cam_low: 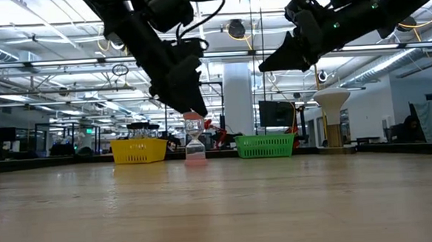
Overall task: Pick & Place Office items
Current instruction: Put the pink hourglass into the yellow bin
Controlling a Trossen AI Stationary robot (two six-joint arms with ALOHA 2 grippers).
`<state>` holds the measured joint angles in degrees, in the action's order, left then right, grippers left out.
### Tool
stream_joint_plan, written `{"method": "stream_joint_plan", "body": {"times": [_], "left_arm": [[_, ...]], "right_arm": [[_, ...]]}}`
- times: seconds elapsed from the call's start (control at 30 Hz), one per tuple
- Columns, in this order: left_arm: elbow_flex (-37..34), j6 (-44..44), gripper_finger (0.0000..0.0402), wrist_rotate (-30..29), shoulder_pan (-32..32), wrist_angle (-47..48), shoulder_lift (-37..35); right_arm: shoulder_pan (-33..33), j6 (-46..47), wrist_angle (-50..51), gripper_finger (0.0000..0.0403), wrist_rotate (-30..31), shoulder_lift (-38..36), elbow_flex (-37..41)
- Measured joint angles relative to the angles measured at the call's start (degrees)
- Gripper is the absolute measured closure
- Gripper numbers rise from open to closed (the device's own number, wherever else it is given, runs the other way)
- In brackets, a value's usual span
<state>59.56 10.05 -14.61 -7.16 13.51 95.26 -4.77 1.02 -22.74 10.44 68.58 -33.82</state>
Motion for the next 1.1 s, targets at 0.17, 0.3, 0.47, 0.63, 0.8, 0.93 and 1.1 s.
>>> {"method": "stream_joint_plan", "body": {"times": [0.17, 0.3, 0.47, 0.63, 0.8, 0.93, 1.1], "left_arm": [[-0.04, -0.50, 0.0059, -1.62, -0.28, -0.10, 0.48], [-0.01, -0.55, 0.0076, -2.19, -0.54, -0.27, 0.37], [-0.11, -0.71, 0.0097, -1.56, -1.42, -0.33, 0.35], [-0.14, -0.72, 0.0102, 0.08, -2.45, -1.58, 1.18], [-0.18, -2.14, 0.0111, 0.19, -2.95, -3.16, 3.91], [-0.20, -2.42, 0.0155, 1.25, -2.95, -4.19, 4.38], [-0.23, -3.69, 0.0211, 1.04, -2.95, -3.34, 3.38]], "right_arm": [[0.01, -0.09, 0.33, 0.0402, -0.09, 0.00, 0.02], [0.01, -0.15, 0.24, 0.0402, -0.05, 0.00, 0.02], [0.01, -0.15, 0.24, 0.0402, -0.05, 0.00, 0.02], [0.01, -0.15, 0.24, 0.0402, -0.05, 0.00, 0.02], [0.01, -0.17, 0.24, 0.0402, -0.05, 0.00, 0.00], [0.01, -0.17, 0.25, 0.0402, -0.04, 0.00, -0.02], [0.01, -0.20, 0.26, 0.0402, -0.05, 0.00, -0.02]]}}
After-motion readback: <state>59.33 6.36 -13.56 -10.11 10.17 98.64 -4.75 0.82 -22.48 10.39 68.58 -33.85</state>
